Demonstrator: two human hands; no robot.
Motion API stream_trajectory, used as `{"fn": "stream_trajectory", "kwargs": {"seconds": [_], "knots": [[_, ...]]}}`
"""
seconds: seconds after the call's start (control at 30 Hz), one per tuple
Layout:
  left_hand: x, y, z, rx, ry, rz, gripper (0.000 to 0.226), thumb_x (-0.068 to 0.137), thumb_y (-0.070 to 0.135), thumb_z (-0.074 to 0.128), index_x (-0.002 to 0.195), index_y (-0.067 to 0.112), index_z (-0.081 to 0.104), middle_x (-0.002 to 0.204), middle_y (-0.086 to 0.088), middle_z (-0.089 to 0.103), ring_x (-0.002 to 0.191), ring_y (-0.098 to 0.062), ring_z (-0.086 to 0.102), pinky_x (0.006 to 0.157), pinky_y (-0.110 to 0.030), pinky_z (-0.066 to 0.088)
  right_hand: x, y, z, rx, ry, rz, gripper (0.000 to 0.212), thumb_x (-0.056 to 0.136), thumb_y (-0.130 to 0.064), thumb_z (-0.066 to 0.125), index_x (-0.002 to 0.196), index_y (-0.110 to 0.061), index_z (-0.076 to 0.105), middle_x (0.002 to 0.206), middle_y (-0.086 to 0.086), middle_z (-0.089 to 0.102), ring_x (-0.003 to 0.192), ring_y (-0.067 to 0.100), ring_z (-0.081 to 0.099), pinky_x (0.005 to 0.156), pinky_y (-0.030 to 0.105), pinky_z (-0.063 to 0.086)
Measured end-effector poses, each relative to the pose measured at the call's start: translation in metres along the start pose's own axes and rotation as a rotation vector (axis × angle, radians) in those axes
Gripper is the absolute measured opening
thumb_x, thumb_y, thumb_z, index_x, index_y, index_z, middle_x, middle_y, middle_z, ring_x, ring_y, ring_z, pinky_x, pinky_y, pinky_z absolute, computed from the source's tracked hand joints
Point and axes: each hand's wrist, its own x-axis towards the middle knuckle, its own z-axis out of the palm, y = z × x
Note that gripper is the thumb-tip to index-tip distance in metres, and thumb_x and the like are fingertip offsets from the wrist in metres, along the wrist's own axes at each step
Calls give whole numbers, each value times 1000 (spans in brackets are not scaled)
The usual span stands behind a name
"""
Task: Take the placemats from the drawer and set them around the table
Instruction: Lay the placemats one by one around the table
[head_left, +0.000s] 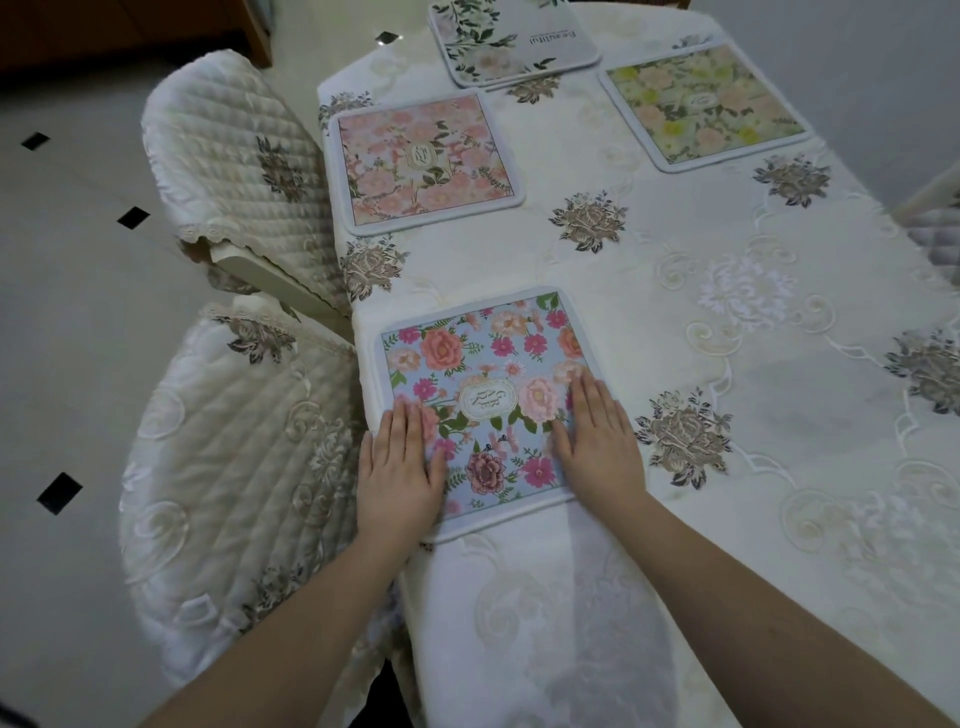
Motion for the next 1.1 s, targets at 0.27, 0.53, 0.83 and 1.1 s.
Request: {"fn": "stream_trajectory", "kwargs": {"seconds": [0.27, 0.53, 0.83, 1.1], "knots": [[55, 16, -1, -23, 31, 163, 62, 100, 41, 17, 156, 16, 28, 163, -6, 25, 151, -22, 19, 122, -39, 10, 30, -60, 7, 63, -62, -233, 65, 96, -39, 12, 157, -17, 15, 164, 0, 13, 151, 14, 5, 120, 32, -2], [108, 18, -4, -41, -15, 273, 66, 99, 45, 4, 158, 19, 17, 165, 1, 10, 152, -11, 1, 123, -37, -1, 75, -89, 9, -29, -96, -328, 72, 92, -43, -6, 156, -14, 9, 165, 0, 4, 151, 15, -1, 120, 32, -6], [148, 20, -11, -13, -48, 245, 77, 91, 51, -11, 158, 20, 6, 166, 6, 3, 152, -9, -2, 123, -35, -6, 124, -100, 13, -86, -95, -341, 71, 92, -39, -7, 156, -13, 6, 165, 2, 4, 151, 15, -1, 123, 36, -3], [150, 18, -8, -64, -34, 202, 67, 97, 55, -1, 158, 27, 7, 166, 8, 3, 152, -9, -3, 122, -37, -6, 128, -103, 15, -55, -42, -270, 65, 96, -40, 0, 157, -18, 7, 165, -3, 4, 151, 12, -2, 121, 36, -6]]}}
